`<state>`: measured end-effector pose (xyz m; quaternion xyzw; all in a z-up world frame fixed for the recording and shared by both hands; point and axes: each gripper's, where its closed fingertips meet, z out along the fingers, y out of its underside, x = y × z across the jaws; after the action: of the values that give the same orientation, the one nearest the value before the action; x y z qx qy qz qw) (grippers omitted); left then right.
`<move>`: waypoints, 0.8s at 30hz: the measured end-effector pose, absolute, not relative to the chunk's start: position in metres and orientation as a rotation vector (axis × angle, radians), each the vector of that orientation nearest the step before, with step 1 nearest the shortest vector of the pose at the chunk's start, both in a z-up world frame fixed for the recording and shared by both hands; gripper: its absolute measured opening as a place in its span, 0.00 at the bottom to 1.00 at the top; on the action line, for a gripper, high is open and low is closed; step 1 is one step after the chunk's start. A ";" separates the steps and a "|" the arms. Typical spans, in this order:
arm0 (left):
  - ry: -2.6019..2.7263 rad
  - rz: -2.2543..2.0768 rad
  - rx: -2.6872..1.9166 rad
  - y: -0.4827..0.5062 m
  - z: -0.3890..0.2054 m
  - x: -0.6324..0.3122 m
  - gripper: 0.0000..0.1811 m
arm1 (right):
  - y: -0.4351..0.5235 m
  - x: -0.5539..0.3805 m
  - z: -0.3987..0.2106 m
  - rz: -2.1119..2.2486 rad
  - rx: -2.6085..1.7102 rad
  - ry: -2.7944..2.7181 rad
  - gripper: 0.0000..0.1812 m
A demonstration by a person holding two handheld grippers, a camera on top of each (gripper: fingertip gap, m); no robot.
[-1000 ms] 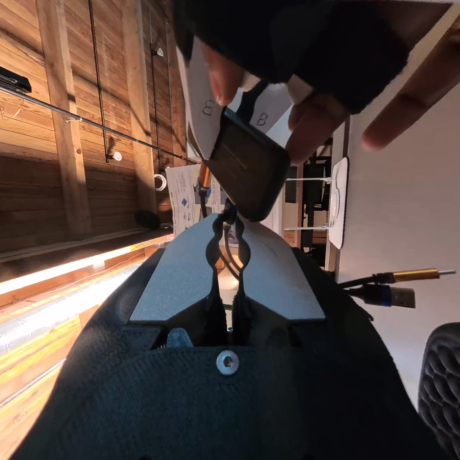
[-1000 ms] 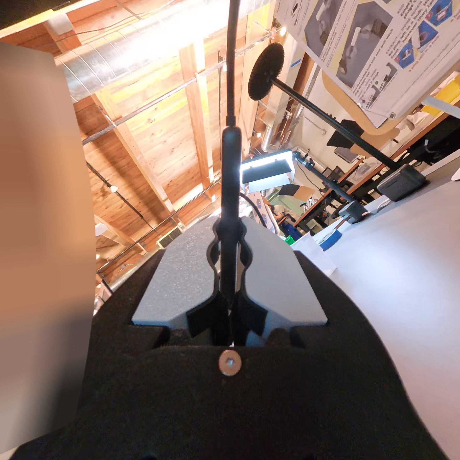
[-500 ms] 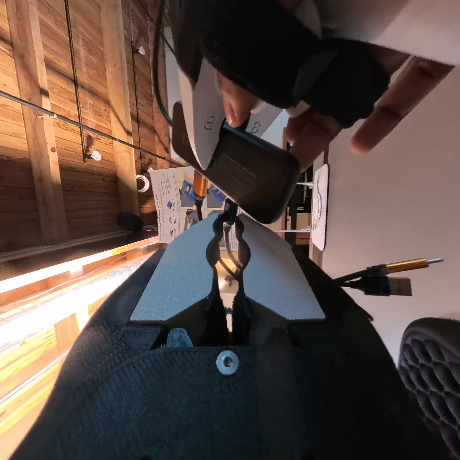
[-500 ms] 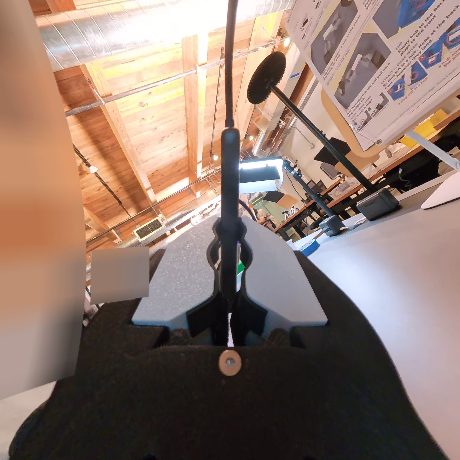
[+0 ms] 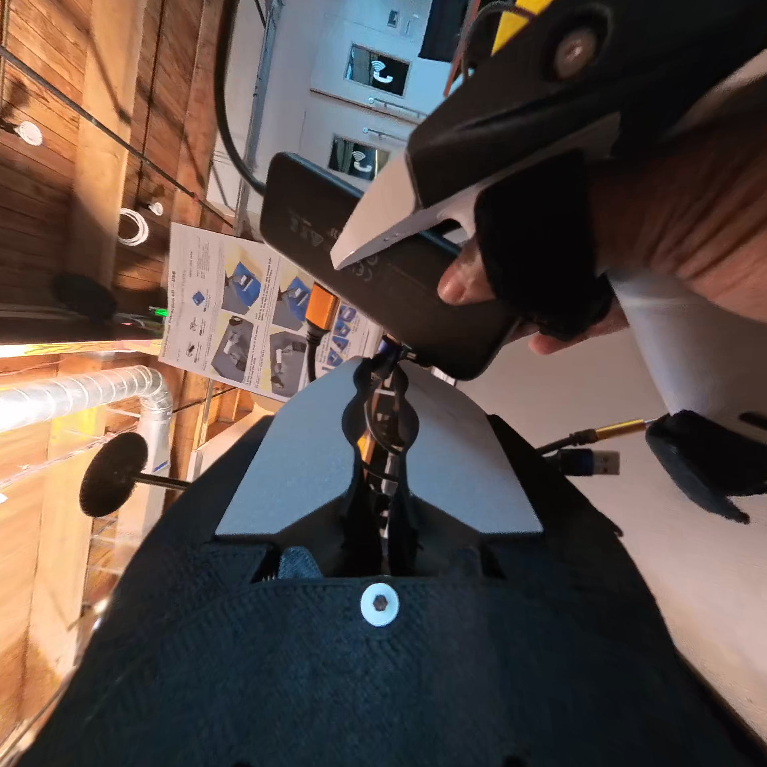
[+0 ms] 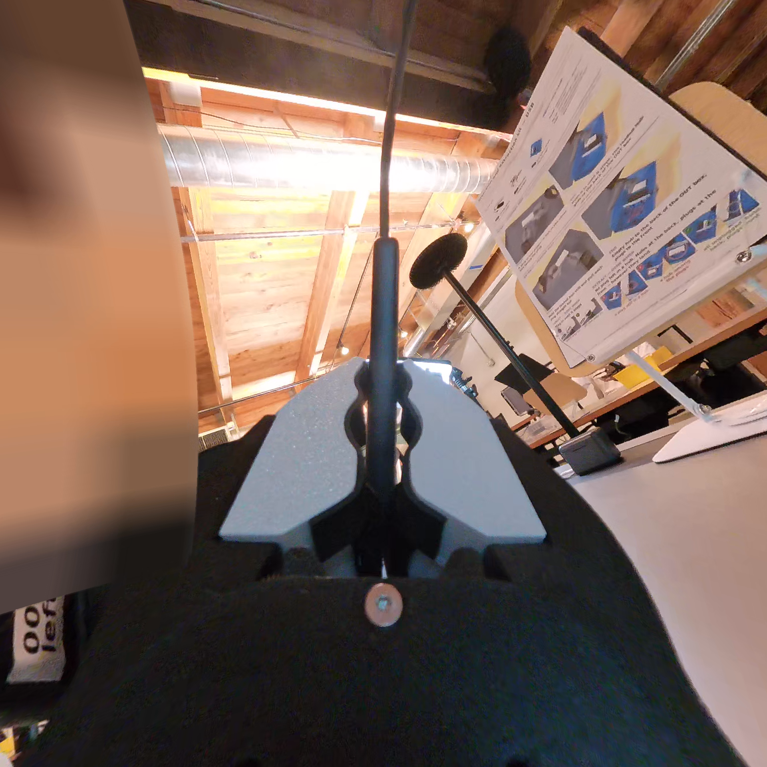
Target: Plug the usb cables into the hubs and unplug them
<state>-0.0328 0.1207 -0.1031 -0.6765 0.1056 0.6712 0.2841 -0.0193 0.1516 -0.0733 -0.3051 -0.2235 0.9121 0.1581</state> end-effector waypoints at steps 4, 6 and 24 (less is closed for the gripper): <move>0.343 1.786 -1.824 0.123 -0.102 -0.029 0.05 | 0.150 -0.017 -0.069 2.572 -0.848 -0.661 0.07; 0.379 1.756 -1.826 0.128 -0.108 -0.022 0.05 | 0.148 -0.018 -0.070 2.541 -0.833 -0.695 0.07; 0.533 1.670 -1.892 0.106 -0.114 -0.027 0.15 | 0.139 -0.025 -0.069 2.810 -0.894 -0.872 0.07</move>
<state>-0.0268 0.1058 -0.1136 -0.7047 0.1986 0.6220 0.2775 -0.0249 0.1395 -0.0690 -0.2904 -0.2833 0.9134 0.0333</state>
